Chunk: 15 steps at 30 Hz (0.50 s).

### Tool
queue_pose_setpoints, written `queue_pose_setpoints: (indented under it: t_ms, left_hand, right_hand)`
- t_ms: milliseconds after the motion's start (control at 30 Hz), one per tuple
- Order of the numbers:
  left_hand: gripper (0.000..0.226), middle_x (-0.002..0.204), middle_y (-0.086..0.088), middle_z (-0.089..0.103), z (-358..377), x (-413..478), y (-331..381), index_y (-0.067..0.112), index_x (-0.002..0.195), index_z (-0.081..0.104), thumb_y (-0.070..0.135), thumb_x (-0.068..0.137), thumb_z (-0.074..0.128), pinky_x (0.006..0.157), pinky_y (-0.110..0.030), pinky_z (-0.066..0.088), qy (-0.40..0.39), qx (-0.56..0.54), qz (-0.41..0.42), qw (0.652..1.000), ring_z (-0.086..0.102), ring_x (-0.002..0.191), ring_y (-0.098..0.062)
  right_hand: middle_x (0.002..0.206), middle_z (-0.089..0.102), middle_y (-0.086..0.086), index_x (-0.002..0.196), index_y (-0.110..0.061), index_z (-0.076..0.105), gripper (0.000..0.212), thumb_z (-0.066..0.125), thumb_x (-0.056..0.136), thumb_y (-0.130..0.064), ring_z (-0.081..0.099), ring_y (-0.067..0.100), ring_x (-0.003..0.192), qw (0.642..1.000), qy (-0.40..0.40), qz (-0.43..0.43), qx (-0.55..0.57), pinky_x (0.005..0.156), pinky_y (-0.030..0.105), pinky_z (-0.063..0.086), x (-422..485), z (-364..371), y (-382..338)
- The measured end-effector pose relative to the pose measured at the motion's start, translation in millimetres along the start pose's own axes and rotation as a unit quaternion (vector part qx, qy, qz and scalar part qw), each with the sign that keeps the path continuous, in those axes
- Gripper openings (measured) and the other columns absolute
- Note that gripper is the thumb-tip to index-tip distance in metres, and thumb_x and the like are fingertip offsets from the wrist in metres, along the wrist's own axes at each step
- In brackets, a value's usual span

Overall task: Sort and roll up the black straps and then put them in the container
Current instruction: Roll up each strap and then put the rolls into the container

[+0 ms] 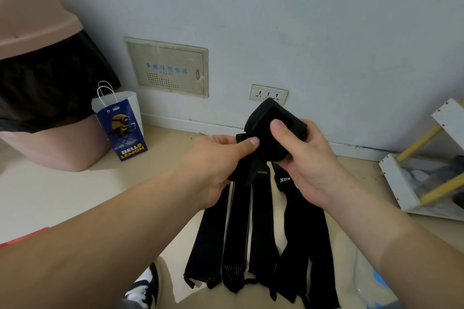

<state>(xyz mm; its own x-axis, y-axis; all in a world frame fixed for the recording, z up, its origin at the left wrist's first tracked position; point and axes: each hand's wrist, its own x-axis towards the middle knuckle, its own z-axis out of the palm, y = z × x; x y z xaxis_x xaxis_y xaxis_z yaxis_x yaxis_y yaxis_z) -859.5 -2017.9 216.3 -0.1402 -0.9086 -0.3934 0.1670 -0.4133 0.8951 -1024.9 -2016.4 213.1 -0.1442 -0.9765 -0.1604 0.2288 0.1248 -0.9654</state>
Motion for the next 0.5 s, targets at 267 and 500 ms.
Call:
queue_pose_setpoints:
  t_ms: [267, 500]
  left_hand:
    - [0.003, 0.088, -0.012, 0.079, 3.6, -3.2, 1.9, 0.006, 0.095, 0.074, 0.007, 0.093, 0.076, 0.079, -0.033, 0.059, 0.008, -0.039, -0.005, 0.999, 0.074, 0.077, -0.021]
    - [0.01, 0.08, -0.005, 0.076, 3.9, 1.2, 1.3, 0.011, 0.088, 0.074, 0.017, 0.093, 0.079, 0.069, -0.028, 0.057, 0.056, 0.013, 0.038, 0.998, 0.07, 0.073, -0.017]
  right_hand:
    - [0.125, 0.072, 0.012, 0.119, -0.017, 0.058, 0.037, 0.078, 0.088, -0.01, 0.076, 0.031, 0.111, 0.999, -0.017, 0.002, 0.03, 0.093, 0.051, 0.063, 5.5, -5.0, 3.8]
    - [0.13, 0.07, 0.019, 0.12, -0.014, 0.056, 0.055, 0.085, 0.074, -0.017, 0.077, 0.034, 0.108, 0.999, -0.028, 0.024, 0.019, 0.092, 0.057, 0.063, 4.4, -5.4, 7.6]
